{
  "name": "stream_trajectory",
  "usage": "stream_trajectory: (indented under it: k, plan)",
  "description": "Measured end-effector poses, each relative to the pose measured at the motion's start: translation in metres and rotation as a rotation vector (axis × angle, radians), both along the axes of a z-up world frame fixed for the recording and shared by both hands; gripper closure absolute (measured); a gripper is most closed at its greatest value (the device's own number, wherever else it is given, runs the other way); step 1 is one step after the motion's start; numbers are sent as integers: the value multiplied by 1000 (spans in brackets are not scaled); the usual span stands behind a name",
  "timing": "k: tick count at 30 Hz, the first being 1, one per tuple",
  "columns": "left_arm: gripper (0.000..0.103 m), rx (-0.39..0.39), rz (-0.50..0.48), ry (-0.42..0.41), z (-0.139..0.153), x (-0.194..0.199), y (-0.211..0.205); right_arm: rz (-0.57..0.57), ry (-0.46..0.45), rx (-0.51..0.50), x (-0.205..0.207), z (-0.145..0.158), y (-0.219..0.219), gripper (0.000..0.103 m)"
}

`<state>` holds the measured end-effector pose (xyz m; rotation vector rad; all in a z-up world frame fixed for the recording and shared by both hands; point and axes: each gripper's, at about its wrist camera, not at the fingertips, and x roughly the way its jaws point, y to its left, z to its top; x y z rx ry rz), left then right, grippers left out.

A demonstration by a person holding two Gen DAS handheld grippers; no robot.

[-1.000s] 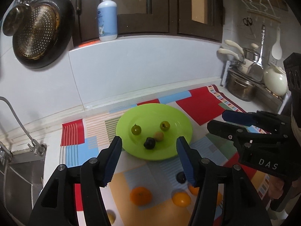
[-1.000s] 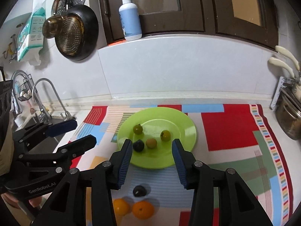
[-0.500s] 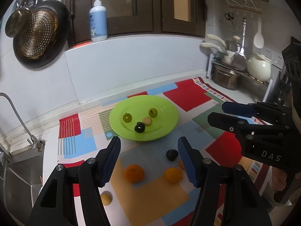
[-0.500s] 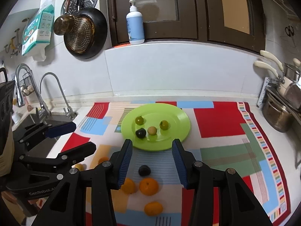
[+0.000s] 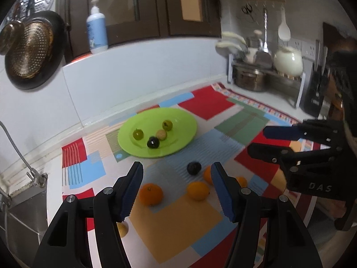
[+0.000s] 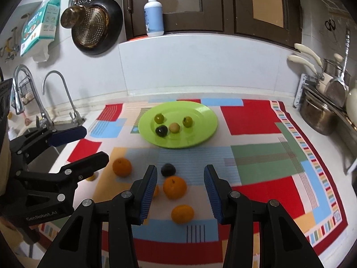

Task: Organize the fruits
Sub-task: 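Withdraw both tools from the plate toward the remaining oranges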

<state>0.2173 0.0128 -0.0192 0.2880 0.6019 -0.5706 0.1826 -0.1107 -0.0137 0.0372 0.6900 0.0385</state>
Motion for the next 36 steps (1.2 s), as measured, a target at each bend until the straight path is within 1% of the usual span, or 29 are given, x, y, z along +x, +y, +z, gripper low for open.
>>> stream_trajectory:
  k: [8, 12, 21, 29, 36]
  plan:
    - [41, 24, -43, 49, -21, -1, -4, -19, 66, -5, -10, -22, 4, 58]
    - [41, 61, -66, 66, -32, 0, -8, -19, 87, -4, -12, -32, 5, 58]
    - [41, 109, -114, 111, -58, 8, -18, -16, 154, 3, -7, -57, 4, 58]
    - [41, 136, -147, 141, -76, 18, -25, -5, 205, -2, 3, -75, 2, 58]
    - [41, 128, -149, 185, -87, 31, -31, 11, 233, 13, 13, -85, 0, 58]
